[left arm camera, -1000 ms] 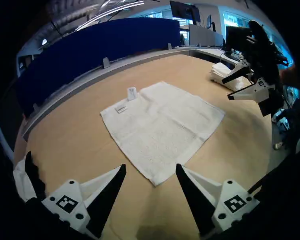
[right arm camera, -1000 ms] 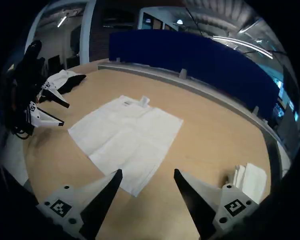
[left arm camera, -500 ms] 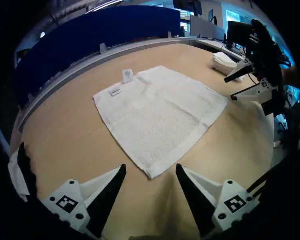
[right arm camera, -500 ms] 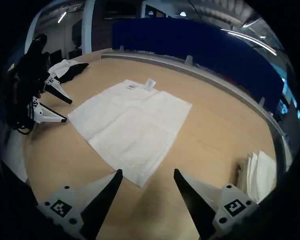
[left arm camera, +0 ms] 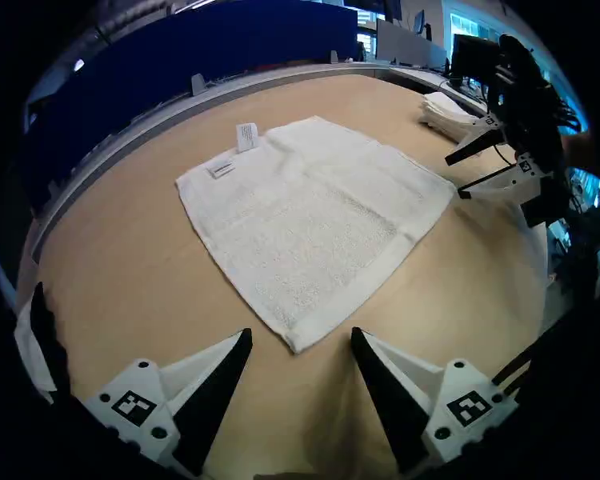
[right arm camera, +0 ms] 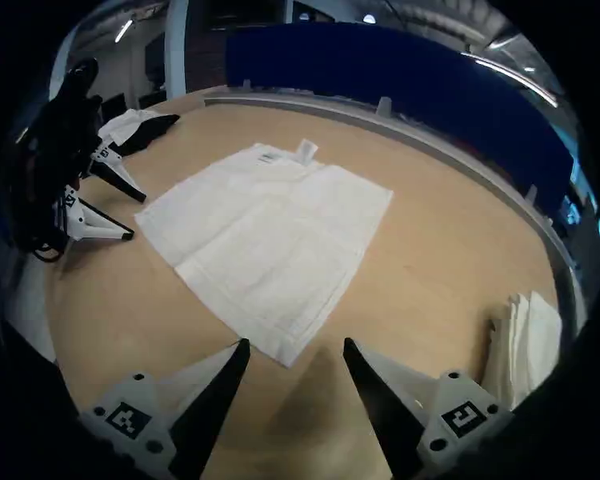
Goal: Fold towel
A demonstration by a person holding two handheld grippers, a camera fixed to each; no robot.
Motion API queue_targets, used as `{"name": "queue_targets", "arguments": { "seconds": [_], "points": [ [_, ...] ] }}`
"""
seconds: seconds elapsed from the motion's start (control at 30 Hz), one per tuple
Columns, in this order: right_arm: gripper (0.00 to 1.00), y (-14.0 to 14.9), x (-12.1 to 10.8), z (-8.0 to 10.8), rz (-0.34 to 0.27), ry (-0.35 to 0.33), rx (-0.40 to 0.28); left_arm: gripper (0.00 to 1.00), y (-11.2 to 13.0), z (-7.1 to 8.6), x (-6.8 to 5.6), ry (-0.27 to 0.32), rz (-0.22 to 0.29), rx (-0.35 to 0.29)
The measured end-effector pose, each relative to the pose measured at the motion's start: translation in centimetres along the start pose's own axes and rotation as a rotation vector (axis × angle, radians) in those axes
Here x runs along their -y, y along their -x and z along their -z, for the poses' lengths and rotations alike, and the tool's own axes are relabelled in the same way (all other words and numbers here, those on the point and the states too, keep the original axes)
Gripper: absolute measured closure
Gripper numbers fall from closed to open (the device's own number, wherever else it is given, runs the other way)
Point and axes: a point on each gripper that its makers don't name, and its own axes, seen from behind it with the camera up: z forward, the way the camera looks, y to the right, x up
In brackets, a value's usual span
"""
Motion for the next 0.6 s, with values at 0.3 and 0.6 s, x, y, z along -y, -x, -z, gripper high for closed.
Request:
{"name": "queue_targets", "arguments": {
  "seconds": [0.3,0.6],
  "points": [
    [0.26,0.9,0.3,-0.4,-0.013,-0.011,0.019,0.20,0.0,-0.5,-0.4,0.010,0.002,0.009],
    [0.35,1.2,0.7,-0.7,-0.022,-0.024,0.030,0.28,0.1,-0.7,-0.5,0.020,0.033,0.016]
  ]
}}
